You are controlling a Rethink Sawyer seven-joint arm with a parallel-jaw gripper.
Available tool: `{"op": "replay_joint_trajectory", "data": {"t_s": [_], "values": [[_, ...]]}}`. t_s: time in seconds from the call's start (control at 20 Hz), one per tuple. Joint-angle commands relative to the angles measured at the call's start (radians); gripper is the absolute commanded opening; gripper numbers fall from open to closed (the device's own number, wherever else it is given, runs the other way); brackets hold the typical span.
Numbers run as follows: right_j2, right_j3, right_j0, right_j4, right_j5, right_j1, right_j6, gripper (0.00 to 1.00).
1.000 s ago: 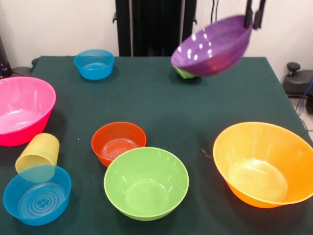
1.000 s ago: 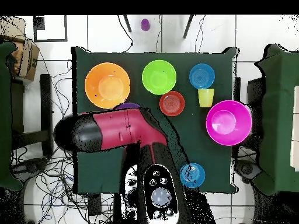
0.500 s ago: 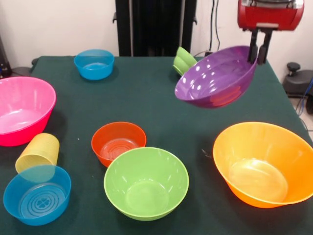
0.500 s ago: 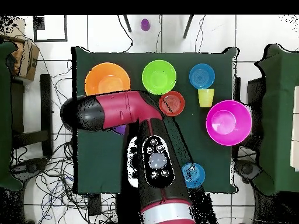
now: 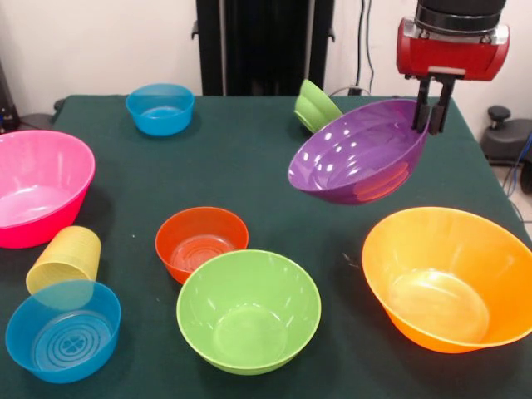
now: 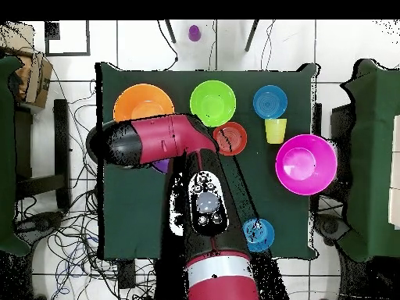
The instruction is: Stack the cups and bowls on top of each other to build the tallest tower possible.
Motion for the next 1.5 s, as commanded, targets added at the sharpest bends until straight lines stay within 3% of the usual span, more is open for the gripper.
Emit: {"op": "replay_joint_trajectory", "data": {"t_s": [0.05, 0.25, 0.55, 0.75, 1.5], "values": [[-0.021, -0.083, 0.028, -0.053, 0.084, 0.023, 0.021, 0.00], [-0.029, -0.065, 0.035, -0.045, 0.082, 0.010, 0.020, 0.00], [-0.014, -0.148, 0.024, -0.008, 0.223, 0.004, -0.007, 0.00], [-0.003, -0.191, 0.013, -0.006, 0.265, 0.018, -0.017, 0.00], [0.033, -0.250, -0.062, -0.021, 0.320, 0.039, -0.128, 0.00]]}}
